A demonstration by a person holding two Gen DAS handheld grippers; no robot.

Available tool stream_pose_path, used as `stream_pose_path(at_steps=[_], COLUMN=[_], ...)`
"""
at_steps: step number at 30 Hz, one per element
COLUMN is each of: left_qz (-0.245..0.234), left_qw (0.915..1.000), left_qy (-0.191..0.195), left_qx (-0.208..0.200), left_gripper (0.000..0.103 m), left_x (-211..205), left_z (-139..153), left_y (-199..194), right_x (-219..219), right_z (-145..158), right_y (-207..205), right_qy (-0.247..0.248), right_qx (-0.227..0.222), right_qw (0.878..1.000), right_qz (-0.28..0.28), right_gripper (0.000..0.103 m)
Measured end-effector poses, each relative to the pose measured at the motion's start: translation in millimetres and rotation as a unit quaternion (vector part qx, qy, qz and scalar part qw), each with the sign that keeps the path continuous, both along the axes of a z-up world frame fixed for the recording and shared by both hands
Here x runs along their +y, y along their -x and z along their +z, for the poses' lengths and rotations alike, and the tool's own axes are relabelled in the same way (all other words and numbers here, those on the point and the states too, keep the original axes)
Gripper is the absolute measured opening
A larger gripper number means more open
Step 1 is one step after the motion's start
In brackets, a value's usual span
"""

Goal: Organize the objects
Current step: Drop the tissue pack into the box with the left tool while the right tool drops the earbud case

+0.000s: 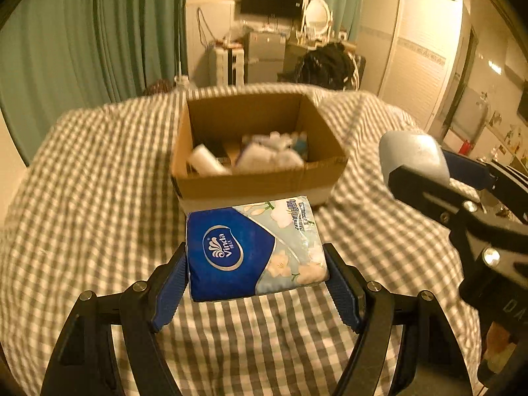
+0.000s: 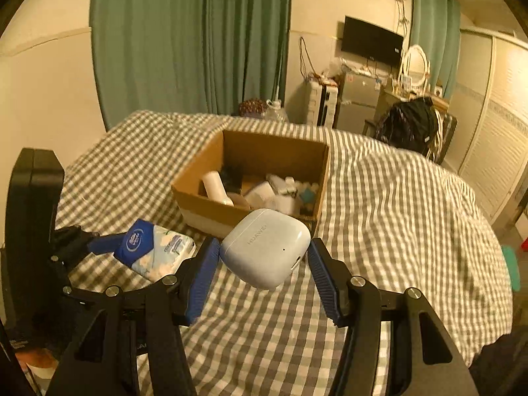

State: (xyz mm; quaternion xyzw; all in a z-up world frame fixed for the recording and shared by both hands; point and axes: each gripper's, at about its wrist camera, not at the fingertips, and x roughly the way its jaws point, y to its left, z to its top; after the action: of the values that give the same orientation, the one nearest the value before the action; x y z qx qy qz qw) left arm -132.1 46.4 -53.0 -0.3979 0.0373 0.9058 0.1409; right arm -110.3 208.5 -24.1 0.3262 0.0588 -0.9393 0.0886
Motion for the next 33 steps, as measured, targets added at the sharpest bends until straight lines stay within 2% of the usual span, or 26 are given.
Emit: stream_pose_path(at_steps=[8,15,18,26,31,33], left_qz=[0.008,0.019,0.027,0.041,0.016,0.012], left_qw=[0.9970,0.9918,0.9900,0.9882,0.9863,0.9882], left_qy=[0.009,0.011,-0.003,-0.012,0.029,0.025], left_qx=[0.077,0.126,0.139,0.147,0.162,0.151], left_gripper=[0.079,0.079,0.079,0.079,0.079,0.079], left_x=[-3.6,0.3,0.4,3.6,14.4,11.3], left_z=[55.8,94.2,103.4,100.2,76.8,58.7], left_y=[15.1,61.0,81.4,149.3,186.2,197.5], right_x=[-11.3,-15.3,-16.4,-7.8,1.0,2.6], right_z=[41.1,77.8,91.2,109.3,100.6,92.0], right_y=[9.6,45.9,65.6,131.5,178.2,194.1], right_qy=[0.007,0.016,0.020,0.049,0.079,0.078], right_qx=[0.043,0.081,0.095,0.114,0.116,0.113], right_qw=[0.999,0.996,0.995,0.992,0.990,0.991], right_qz=[0.023,0.028,0.027,0.015,0.007,0.002], right_gripper=[0.056,0.056,0.056,0.056,0.056,0.056])
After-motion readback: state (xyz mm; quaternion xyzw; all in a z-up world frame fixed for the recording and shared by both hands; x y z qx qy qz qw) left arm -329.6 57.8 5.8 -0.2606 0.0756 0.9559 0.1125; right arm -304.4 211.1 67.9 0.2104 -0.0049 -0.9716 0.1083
